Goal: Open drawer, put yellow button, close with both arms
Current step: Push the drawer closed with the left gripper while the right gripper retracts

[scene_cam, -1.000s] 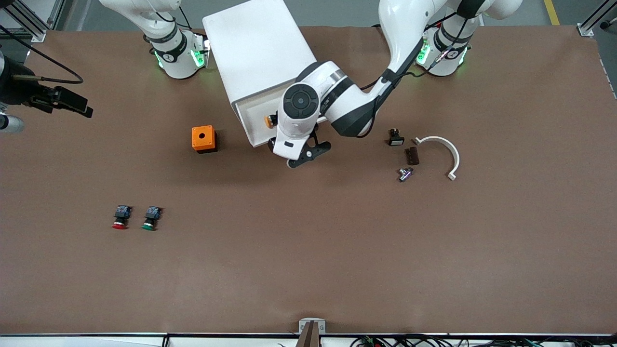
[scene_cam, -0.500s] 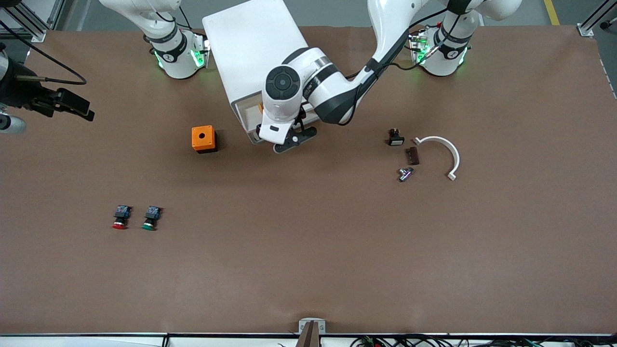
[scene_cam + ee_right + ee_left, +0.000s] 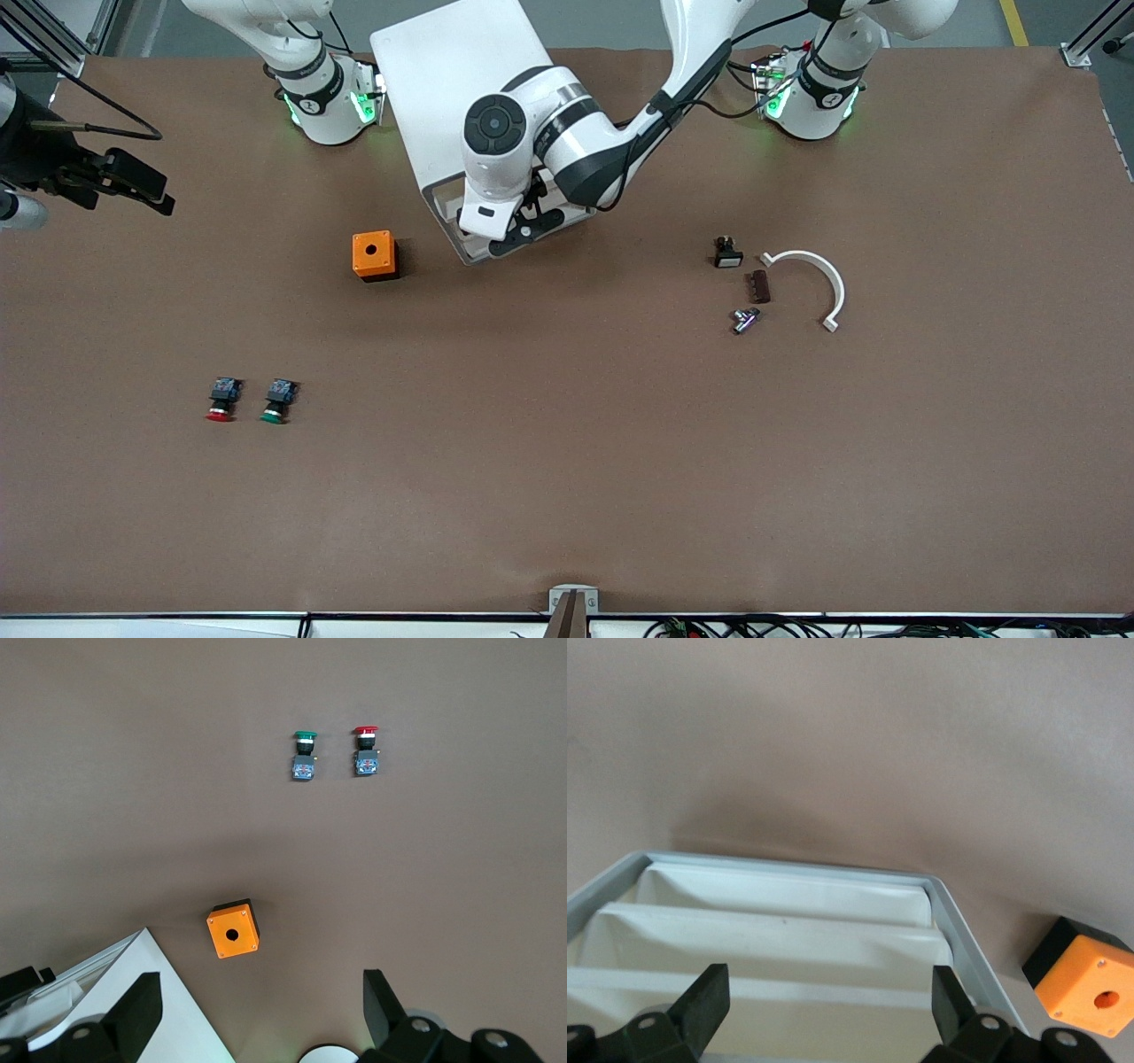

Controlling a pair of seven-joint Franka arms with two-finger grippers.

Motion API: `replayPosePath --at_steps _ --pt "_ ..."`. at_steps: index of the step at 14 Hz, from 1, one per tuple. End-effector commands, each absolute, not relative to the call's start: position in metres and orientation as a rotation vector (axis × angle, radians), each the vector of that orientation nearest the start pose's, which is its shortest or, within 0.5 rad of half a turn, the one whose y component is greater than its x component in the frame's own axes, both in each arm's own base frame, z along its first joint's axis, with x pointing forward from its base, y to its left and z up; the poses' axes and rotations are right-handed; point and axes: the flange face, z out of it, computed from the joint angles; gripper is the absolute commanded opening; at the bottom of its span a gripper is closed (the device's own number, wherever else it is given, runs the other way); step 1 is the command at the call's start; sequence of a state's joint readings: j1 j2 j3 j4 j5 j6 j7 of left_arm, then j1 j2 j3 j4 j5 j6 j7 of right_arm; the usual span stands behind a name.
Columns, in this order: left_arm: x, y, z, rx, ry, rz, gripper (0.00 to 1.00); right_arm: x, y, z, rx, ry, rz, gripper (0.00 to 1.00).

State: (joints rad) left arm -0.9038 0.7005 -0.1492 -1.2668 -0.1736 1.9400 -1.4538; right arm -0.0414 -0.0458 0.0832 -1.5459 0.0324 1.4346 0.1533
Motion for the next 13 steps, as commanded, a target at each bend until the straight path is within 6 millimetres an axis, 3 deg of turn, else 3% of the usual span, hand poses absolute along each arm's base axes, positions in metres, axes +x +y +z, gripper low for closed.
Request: replayPosePath --at_steps 1,5,9,11,13 --pt "0.353 -0.65 0.347 -3.087 -0.803 0.376 1.0 0.521 0.026 0.649 -3.138 0.16 0.09 1.0" --pt "0.34 -0.66 0.347 -3.096 -0.827 0.379 1.0 0.524 0.025 0.651 -3.135 0.163 0.064 1.0" --pt "0.344 -0.66 0.35 -3.122 -0.827 0.372 1.0 0.523 0.025 0.647 -3.134 0.16 0.085 1.0" --pt "0.368 -0.647 0.355 -3.154 -0.772 0.33 1.0 0.524 0.023 0.65 -3.135 0.165 0.071 1.0" --pt "0.416 -0.617 0.359 -3.195 -0.701 0.293 1.0 0.525 0.014 0.653 -3.135 0.148 0.054 1.0"
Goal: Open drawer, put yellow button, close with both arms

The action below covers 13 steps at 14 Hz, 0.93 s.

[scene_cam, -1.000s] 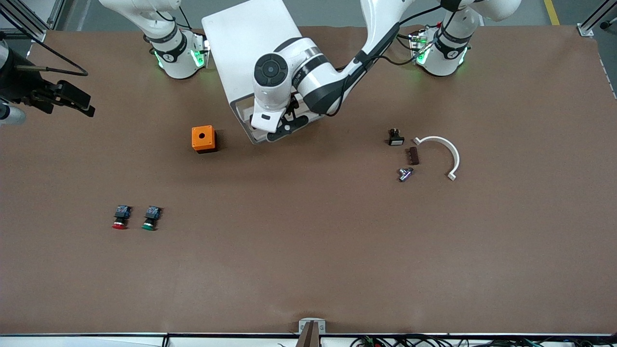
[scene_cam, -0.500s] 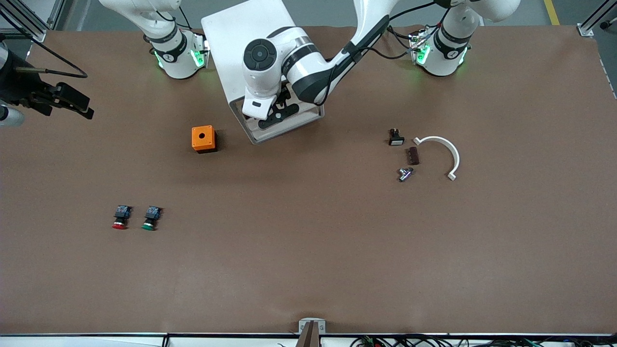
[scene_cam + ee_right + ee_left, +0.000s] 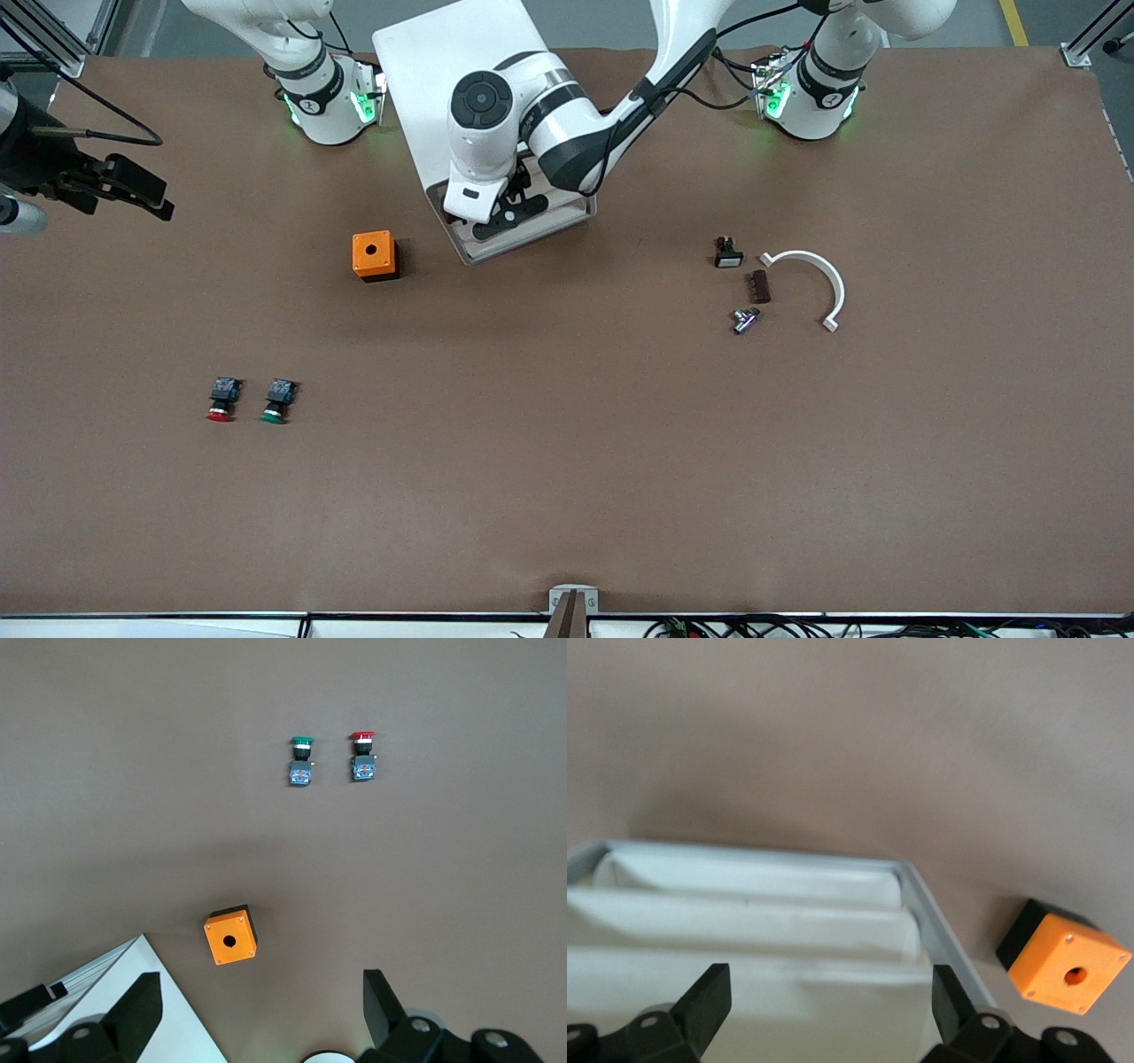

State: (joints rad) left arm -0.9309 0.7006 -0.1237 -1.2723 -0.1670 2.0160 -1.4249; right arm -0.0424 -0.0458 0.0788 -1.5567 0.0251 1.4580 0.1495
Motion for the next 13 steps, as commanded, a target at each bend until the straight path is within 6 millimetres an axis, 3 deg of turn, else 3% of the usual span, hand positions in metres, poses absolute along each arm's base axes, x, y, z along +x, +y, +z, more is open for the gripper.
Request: replayPosePath --at_steps 1,3,4,8,11,13 --pt "0.442 -0.599 0.361 -3.217 -0.669 0.278 1.0 0.526 0.003 0.653 -3.134 0.096 0.049 1.0" --pt "0.49 -0.56 0.368 -3.261 -0.58 0.245 1.0 0.527 -0.014 0.653 -3.129 0.092 0.041 1.0" --pt "0.504 -0.545 0.37 -3.267 -0.552 0.227 1.0 0.528 -0.019 0.651 -3.119 0.105 0.05 1.0" --pt "0.575 -0.467 0.371 -3.268 -0.386 0.102 1.0 0.529 -0.024 0.657 -3.128 0.137 0.041 1.0" --pt "0.61 -0.409 0.389 -3.228 -0.394 0.05 1.0 0.53 -0.026 0.659 -3.132 0.138 0.027 1.0" --pt "0.633 -0.359 0.398 -3.224 -0.302 0.071 1.0 0.531 -0.027 0.659 -3.132 0.143 0.027 1.0"
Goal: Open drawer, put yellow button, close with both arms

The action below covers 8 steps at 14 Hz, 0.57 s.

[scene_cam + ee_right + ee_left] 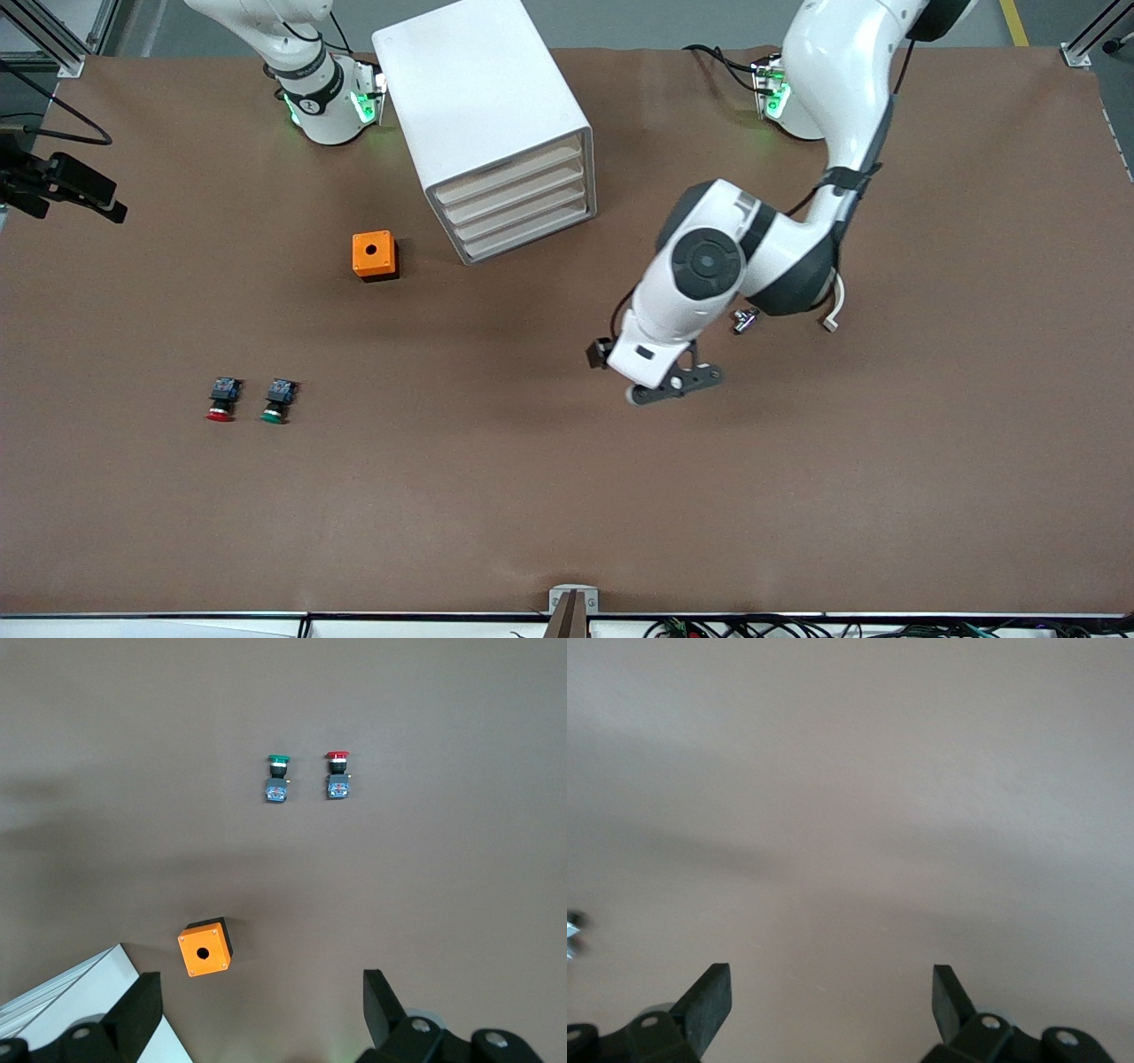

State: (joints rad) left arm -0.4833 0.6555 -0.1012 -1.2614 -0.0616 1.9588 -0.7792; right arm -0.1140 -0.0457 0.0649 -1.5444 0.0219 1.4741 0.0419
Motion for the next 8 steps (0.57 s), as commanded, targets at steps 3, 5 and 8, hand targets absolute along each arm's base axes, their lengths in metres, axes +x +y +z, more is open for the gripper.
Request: replayPosePath --at_steps 3,5,8 --pt "0.659 -0.281 0.417 -3.214 -0.196 0.101 1.0 0.531 -0.031 0.661 -3.128 0.154 0.017 1.0" --pt "0.674 -0.229 0.427 -3.213 -0.149 0.113 1.0 0.531 -0.031 0.661 -3.13 0.155 0.022 1.0" --pt "0.686 -0.156 0.452 -3.193 -0.137 0.076 1.0 0.531 -0.031 0.661 -3.13 0.15 0.019 1.0"
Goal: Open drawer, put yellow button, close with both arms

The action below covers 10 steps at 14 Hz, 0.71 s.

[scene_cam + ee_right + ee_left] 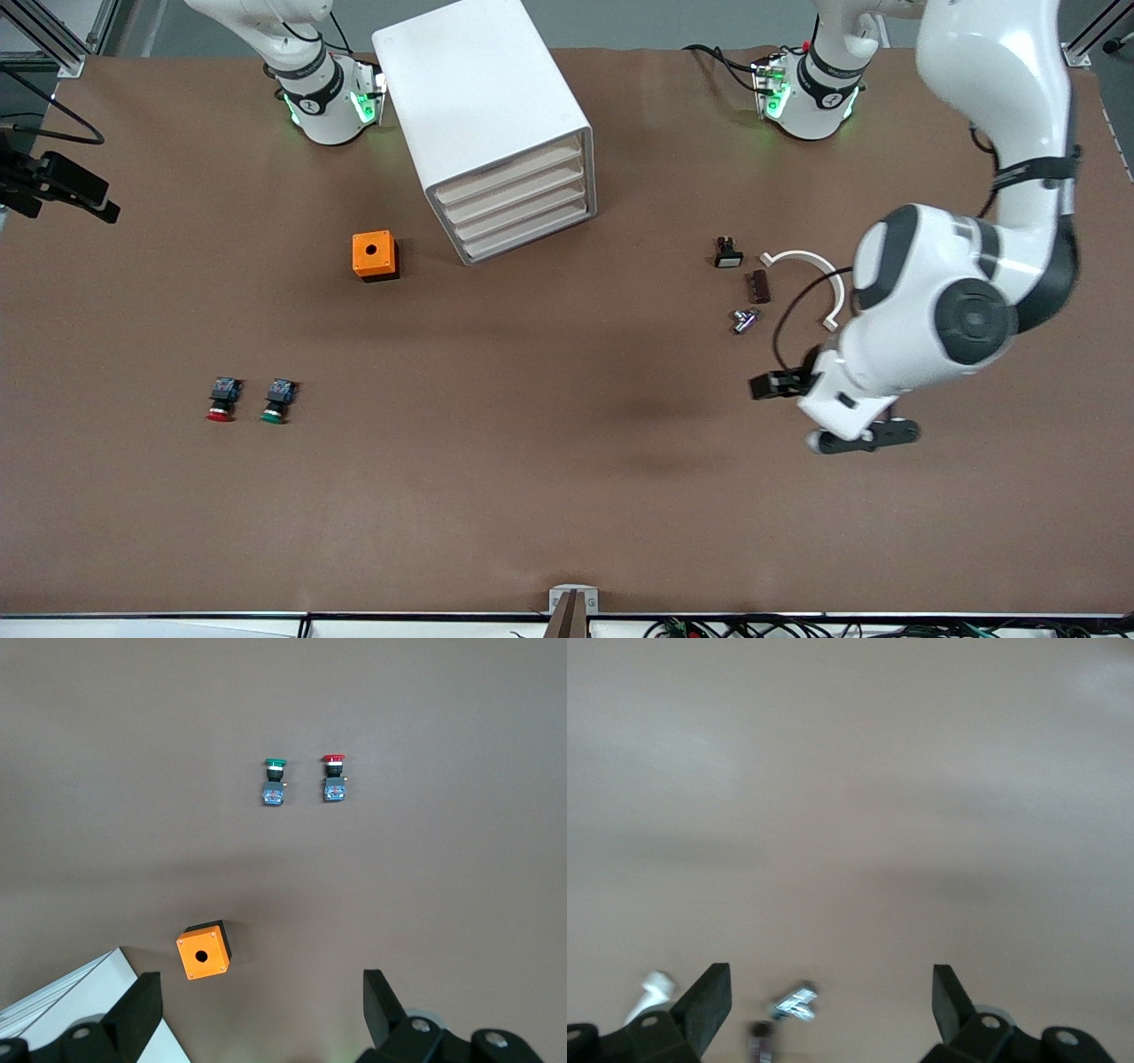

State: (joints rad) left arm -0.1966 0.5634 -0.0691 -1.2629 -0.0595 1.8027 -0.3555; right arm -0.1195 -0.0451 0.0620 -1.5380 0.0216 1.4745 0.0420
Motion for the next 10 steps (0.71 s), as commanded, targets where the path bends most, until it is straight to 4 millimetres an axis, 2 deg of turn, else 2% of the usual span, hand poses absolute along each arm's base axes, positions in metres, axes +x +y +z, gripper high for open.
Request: replayPosePath --at_steps 1,5,7,10 --pt "0.683 -0.139 0.465 -3.188 -0.103 0.081 1.0 0.531 -0.032 0.661 -3.128 0.152 0.017 1.0" --pt "0.673 -0.075 0.508 -3.143 -0.005 0.073 1.0 0.532 -0.032 0.66 -3.127 0.152 0.019 1.0" --pt "0.664 -0.058 0.529 -3.143 0.044 0.066 1.0 0.531 -0.032 0.661 -3.127 0.152 0.017 1.0" --pt "0.638 -0.053 0.565 -3.136 0.014 0.115 1.0 0.532 -0.032 0.66 -3.13 0.152 0.022 1.0"
